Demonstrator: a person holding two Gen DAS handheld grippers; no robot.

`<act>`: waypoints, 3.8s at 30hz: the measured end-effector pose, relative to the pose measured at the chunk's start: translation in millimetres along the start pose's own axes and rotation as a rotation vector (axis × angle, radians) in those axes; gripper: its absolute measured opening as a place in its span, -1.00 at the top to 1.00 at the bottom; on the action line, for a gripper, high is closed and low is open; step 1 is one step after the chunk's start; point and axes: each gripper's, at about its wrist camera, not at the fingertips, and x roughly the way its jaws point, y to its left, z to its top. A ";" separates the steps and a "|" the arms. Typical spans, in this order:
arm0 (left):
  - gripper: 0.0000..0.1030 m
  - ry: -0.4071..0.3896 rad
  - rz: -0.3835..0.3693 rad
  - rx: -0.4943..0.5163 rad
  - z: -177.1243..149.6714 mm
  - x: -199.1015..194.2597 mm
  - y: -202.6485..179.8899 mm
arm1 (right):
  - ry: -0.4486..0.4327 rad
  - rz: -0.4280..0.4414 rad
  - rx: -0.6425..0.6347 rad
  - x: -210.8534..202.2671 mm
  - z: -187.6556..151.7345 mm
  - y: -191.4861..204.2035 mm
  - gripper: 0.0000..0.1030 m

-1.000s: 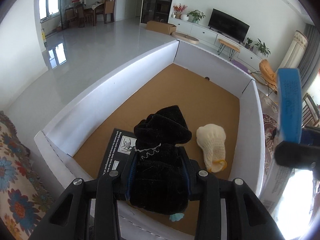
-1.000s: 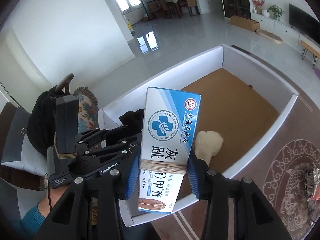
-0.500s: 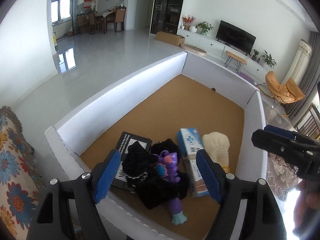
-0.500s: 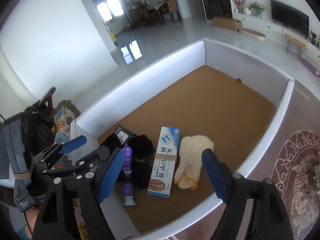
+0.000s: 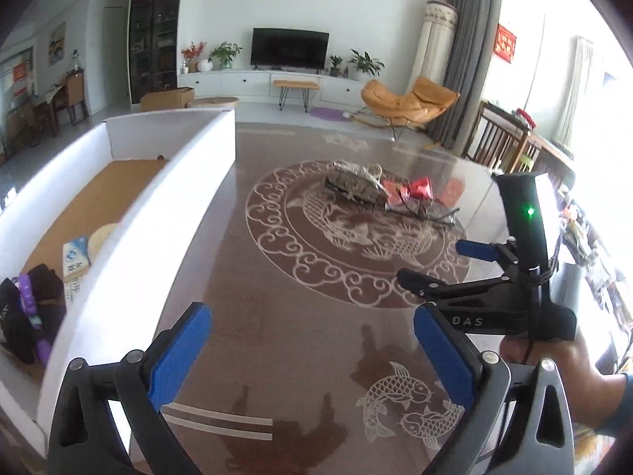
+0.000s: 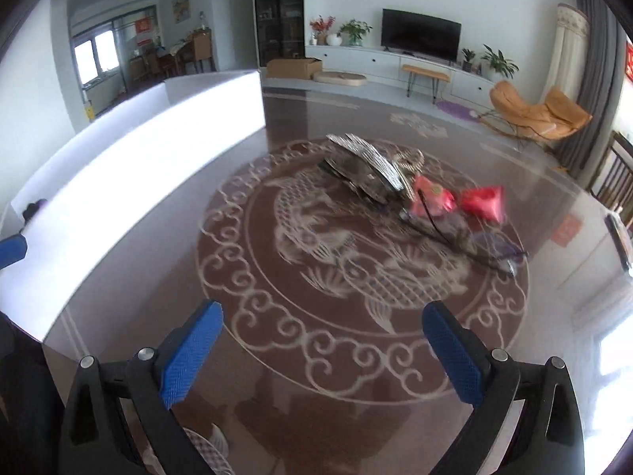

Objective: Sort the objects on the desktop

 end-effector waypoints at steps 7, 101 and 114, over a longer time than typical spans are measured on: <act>-1.00 0.103 0.068 0.132 -10.8 68.6 -28.4 | 0.066 -0.076 0.091 4.7 -52.7 -53.6 -0.96; -1.00 0.144 0.049 0.098 -16.0 103.8 -23.8 | -0.066 -0.171 -0.036 1.5 20.9 -86.5 -1.00; -1.00 0.143 0.047 0.099 -16.1 104.0 -23.9 | 0.158 -0.103 0.445 136.0 116.9 -193.9 -1.00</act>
